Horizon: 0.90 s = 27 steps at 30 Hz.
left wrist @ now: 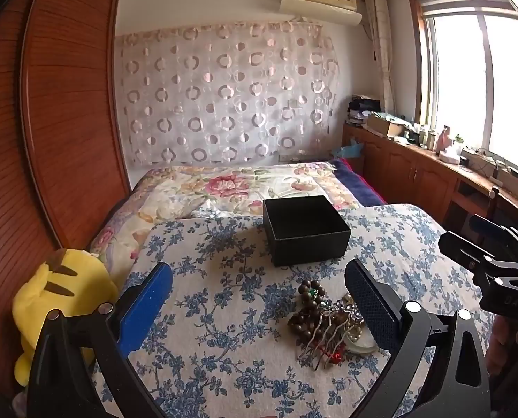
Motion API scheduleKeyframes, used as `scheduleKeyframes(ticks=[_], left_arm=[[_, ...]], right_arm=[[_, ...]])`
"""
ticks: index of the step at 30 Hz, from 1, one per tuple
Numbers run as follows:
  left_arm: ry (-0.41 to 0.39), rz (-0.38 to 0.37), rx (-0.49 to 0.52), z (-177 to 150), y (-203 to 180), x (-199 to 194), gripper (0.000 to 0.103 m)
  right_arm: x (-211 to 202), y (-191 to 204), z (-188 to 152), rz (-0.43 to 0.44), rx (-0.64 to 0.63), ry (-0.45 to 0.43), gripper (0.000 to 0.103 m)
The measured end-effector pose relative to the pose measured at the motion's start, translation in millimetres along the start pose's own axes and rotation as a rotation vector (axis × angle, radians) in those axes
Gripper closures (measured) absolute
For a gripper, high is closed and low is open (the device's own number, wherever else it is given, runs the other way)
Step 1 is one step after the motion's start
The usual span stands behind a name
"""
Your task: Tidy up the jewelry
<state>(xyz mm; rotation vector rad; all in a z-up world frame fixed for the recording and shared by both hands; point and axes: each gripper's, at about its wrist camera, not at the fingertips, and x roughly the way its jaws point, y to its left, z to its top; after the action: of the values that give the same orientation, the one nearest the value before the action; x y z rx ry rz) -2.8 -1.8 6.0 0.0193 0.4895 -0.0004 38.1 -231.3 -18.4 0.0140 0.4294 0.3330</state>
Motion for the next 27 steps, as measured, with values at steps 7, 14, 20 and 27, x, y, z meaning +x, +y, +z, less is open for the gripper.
scheduleKeyframes(ticks=[7, 14, 20, 27], left_arm=[[-0.002, -0.001, 0.0, 1.2, -0.4, -3.0, 0.007], [-0.004, -0.001, -0.001, 2.8, -1.5, -3.8, 0.007], [-0.004, -0.002, -0.001, 7.5, -1.5, -8.4, 0.007], [-0.002, -0.002, -0.001, 16.4, -3.3, -14.0, 0.007]], right_arm=[[-1.4, -0.8, 2.2, 0.001, 0.001, -0.001, 0.002], [-0.5, -0.9, 1.7, 0.001, 0.001, -0.002, 0.002], [-4.0, 1.4, 7.0, 0.001, 0.0, -0.005, 0.002], [-4.2, 1.8, 7.1, 0.001, 0.001, -0.005, 0.002]])
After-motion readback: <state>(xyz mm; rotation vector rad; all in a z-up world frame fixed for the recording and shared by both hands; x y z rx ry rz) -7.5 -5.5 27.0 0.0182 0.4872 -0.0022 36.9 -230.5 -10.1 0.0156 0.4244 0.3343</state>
